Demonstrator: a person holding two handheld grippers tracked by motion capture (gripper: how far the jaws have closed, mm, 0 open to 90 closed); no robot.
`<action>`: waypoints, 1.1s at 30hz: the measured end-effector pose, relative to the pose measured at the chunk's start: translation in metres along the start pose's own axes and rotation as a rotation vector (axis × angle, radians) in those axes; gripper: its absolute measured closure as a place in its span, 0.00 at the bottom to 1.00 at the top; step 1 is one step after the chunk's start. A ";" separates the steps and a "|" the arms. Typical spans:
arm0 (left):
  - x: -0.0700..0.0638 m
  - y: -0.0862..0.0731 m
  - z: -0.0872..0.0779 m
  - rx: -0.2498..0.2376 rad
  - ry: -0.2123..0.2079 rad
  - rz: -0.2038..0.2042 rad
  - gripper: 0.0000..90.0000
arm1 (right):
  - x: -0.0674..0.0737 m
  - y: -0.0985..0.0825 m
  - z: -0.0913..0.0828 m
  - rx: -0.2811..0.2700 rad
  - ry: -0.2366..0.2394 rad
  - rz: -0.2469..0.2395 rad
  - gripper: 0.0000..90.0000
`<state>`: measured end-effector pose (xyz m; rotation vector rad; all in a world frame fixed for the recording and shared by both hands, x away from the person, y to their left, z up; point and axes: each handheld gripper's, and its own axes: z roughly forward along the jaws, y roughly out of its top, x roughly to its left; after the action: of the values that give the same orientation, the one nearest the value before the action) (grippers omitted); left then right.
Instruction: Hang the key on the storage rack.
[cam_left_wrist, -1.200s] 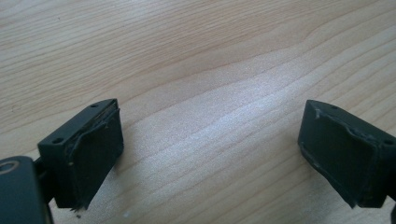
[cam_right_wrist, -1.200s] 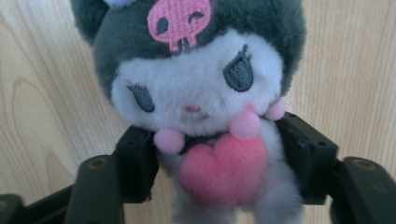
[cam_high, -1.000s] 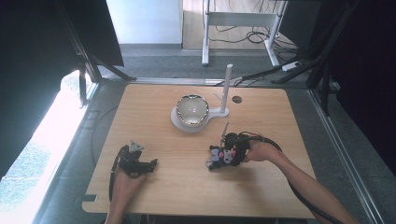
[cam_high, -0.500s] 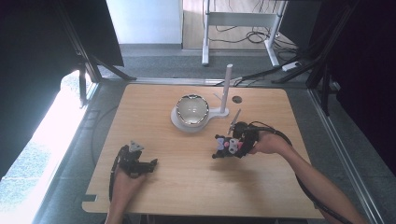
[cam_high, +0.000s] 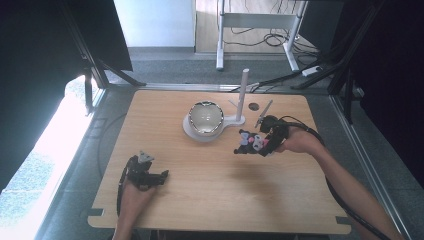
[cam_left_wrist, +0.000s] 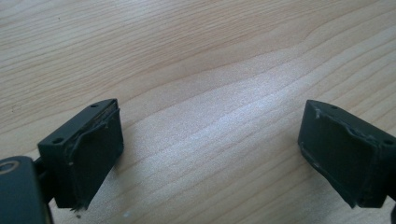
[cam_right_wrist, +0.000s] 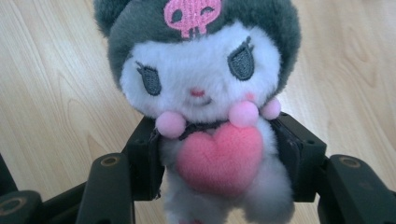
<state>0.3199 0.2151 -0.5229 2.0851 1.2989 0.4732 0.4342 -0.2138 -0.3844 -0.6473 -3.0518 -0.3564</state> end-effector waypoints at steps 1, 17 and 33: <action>0.000 0.000 0.000 0.000 0.000 0.000 0.07 | -0.005 -0.001 -0.006 -0.010 -0.004 0.029 0.47; 0.000 0.000 0.000 -0.002 0.000 -0.003 0.07 | -0.039 -0.010 -0.049 -0.063 -0.058 0.154 0.47; 0.000 0.000 0.000 0.001 -0.002 -0.002 0.07 | -0.070 -0.007 -0.088 -0.117 -0.129 0.245 0.48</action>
<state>0.3199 0.2150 -0.5227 2.0844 1.3005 0.4697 0.4916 -0.2674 -0.3039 -1.0774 -3.0365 -0.5084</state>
